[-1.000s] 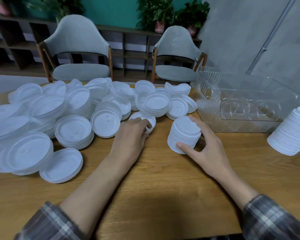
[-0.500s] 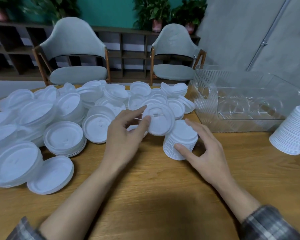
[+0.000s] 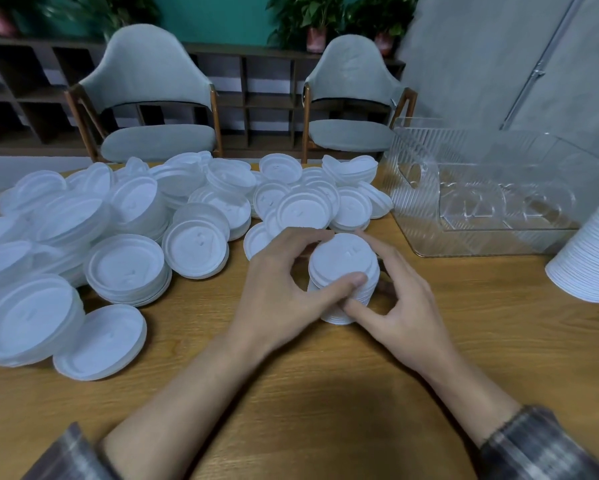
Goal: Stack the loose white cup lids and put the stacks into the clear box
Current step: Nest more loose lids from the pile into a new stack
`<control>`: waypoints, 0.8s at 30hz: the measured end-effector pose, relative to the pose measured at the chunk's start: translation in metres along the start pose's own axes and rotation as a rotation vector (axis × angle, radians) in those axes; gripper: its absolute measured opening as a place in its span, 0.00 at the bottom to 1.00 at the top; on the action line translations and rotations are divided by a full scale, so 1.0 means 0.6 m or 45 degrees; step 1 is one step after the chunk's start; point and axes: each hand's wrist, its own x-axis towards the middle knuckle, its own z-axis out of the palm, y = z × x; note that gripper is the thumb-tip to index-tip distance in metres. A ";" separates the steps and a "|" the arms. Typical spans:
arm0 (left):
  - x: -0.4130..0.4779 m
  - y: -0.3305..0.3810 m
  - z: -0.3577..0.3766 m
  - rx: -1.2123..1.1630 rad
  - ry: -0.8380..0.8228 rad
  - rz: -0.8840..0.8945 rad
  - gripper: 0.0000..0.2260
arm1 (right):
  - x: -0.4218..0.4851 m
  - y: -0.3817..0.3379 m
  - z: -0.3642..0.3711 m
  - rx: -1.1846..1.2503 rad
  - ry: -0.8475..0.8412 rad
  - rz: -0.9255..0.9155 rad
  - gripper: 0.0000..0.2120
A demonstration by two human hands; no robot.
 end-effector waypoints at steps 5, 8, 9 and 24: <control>-0.001 0.000 0.000 -0.001 0.005 0.032 0.26 | -0.002 -0.004 -0.001 0.046 -0.015 0.031 0.38; -0.003 0.005 0.002 -0.020 0.023 -0.010 0.26 | -0.003 -0.006 -0.001 0.023 -0.035 0.017 0.40; -0.003 0.006 0.004 -0.012 0.027 -0.008 0.25 | -0.003 -0.005 0.000 0.013 -0.034 0.010 0.40; 0.005 -0.019 0.001 -0.028 -0.063 0.004 0.24 | -0.001 0.005 -0.001 -0.075 -0.029 0.046 0.38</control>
